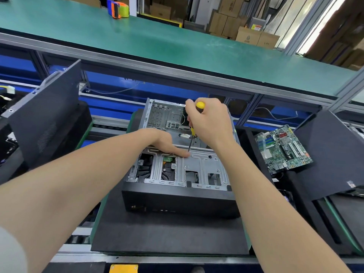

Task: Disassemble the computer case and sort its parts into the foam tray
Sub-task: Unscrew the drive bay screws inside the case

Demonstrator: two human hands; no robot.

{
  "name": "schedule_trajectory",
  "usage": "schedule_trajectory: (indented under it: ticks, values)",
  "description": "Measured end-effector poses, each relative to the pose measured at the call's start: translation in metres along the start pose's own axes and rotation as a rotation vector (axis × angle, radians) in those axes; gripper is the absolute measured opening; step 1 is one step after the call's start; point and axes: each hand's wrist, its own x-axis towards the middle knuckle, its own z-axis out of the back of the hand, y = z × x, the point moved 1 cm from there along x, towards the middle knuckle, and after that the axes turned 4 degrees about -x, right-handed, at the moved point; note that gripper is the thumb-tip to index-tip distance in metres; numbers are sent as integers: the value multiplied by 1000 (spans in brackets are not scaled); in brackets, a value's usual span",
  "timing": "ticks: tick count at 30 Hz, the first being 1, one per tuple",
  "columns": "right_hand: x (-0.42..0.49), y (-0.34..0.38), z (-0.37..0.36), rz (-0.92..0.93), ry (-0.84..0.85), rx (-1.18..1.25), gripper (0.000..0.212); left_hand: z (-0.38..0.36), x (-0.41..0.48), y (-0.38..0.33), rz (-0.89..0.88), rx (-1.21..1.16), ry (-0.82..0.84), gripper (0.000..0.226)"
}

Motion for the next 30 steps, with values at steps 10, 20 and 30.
schedule_trajectory:
  ticks: [10, 20, 30]
  values:
    - [-5, -1, -20, 32, 87, 72, 48, 14, 27, 14, 7, -189, 446, 126]
    - [-9, -11, -29, -3, 77, 103, 45, 12, 28, 16, -121, -136, 470, 135]
    - [-13, -11, -32, -26, 101, 97, 45, 11, 27, 17, -129, -170, 456, 115]
